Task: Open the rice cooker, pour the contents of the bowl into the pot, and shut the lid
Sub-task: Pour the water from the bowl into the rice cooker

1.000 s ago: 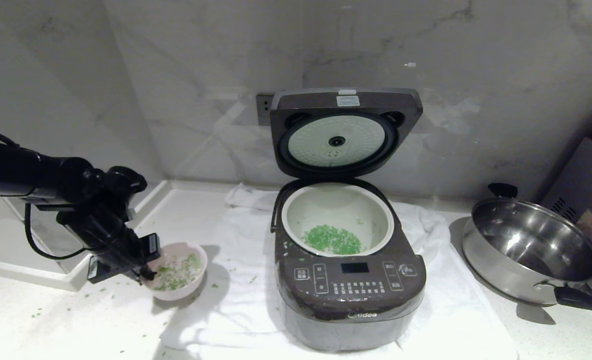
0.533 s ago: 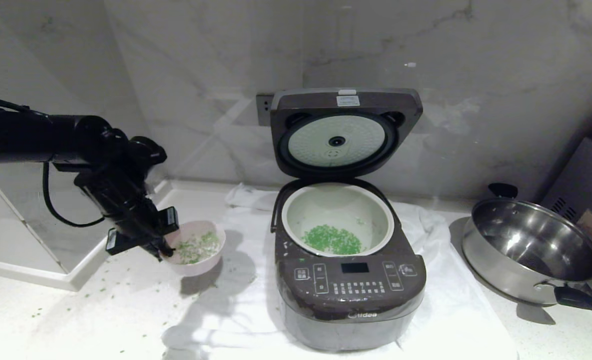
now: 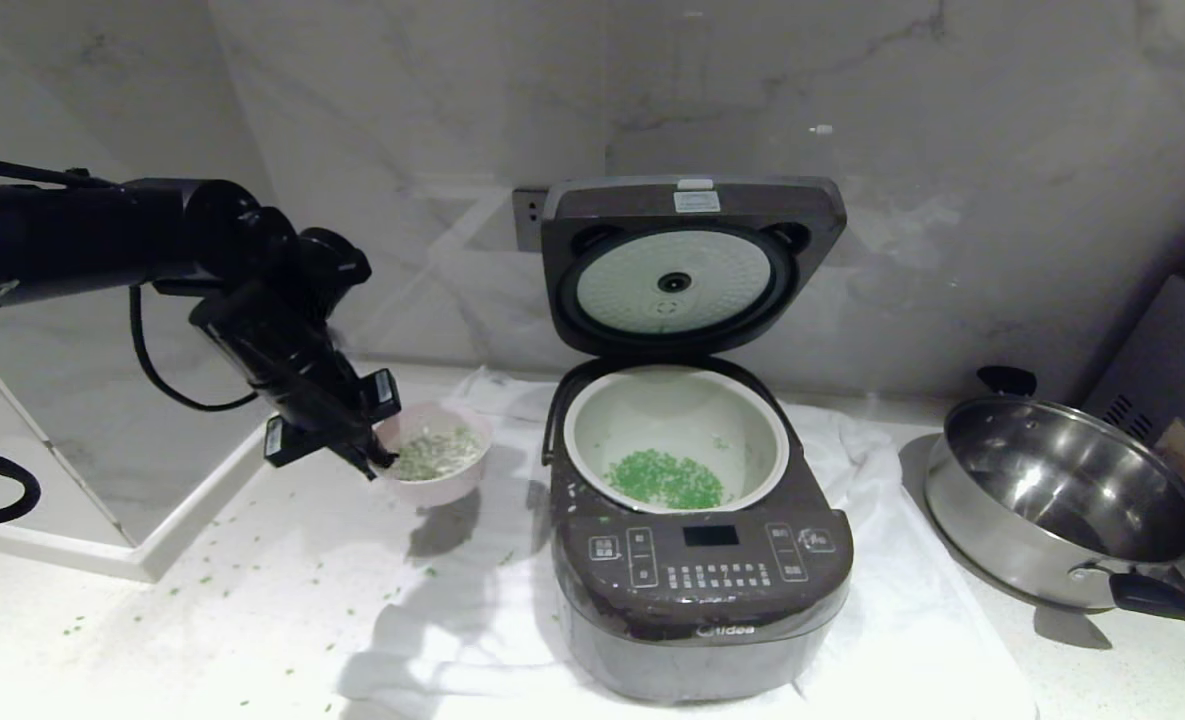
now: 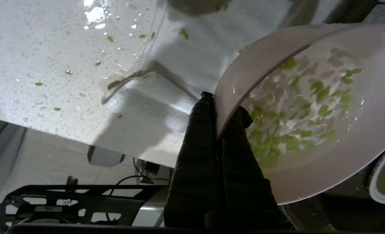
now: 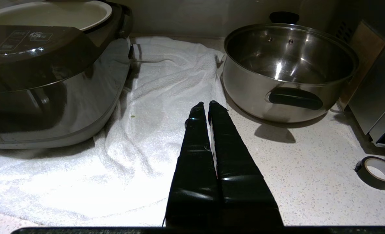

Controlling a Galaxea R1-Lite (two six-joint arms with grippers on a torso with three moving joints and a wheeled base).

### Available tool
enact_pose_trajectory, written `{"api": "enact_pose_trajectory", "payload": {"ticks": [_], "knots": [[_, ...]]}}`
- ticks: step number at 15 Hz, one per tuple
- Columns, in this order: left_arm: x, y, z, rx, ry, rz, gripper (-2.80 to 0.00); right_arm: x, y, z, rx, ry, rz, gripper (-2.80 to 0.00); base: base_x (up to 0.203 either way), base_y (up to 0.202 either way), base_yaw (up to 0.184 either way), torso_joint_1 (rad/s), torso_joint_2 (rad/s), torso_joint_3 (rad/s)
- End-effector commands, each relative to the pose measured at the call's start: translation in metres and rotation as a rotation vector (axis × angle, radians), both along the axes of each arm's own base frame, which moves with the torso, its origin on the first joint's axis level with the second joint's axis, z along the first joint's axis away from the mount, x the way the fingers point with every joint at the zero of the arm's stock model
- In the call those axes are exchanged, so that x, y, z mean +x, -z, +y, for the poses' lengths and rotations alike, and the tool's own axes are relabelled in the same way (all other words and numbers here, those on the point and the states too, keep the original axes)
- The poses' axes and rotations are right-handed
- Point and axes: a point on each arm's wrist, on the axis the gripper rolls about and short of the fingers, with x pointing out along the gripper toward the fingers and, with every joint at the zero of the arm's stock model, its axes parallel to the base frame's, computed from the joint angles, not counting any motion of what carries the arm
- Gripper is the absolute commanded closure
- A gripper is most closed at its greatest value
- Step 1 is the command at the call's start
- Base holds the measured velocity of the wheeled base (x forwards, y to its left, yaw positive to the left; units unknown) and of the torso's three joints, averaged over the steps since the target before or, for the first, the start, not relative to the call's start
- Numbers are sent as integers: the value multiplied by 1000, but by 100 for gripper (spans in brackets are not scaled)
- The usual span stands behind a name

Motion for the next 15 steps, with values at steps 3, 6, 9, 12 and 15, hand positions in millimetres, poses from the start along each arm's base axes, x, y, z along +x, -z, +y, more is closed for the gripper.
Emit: {"api": "enact_pose_trajectory", "payload": {"ticks": [3,6,9,12,15], "knots": [[6,-2,-8,-21,2,-16,0,0,0,0,0,0,1,0,0,0,0,0,0,0],[6,0,-16,-26,19,-20,0,0,0,0,0,0,1,0,0,0,0,0,0,0],[4,-5,-26,-41,22,-50,0,0,0,0,0,0,3,0,0,0,0,0,0,0],[-2,-16,-30,-53,39,-82,0,0,0,0,0,0,1,0,0,0,0,0,0,0],[-11,-30,-29,-62,44,-118,0,0,0,0,0,0,1,0,0,0,0,0,0,0]]}}
